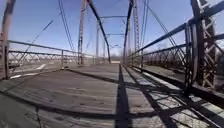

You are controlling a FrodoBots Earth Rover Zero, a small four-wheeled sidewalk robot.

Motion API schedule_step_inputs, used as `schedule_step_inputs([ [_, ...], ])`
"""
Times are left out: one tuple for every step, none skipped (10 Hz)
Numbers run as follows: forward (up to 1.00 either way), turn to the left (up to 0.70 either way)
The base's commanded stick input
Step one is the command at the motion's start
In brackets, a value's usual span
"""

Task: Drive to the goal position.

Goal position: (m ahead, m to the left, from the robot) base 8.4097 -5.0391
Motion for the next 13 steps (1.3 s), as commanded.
schedule_step_inputs([
  [0.68, 0.00],
  [1.00, 0.00],
  [1.00, 0.00],
  [1.00, 0.00],
  [1.00, 0.00],
  [1.00, 0.00],
  [1.00, 0.00],
  [1.00, 0.00],
  [1.00, 0.00],
  [1.00, 0.00],
  [1.00, 0.00],
  [1.00, 0.00],
  [1.00, 0.00],
])
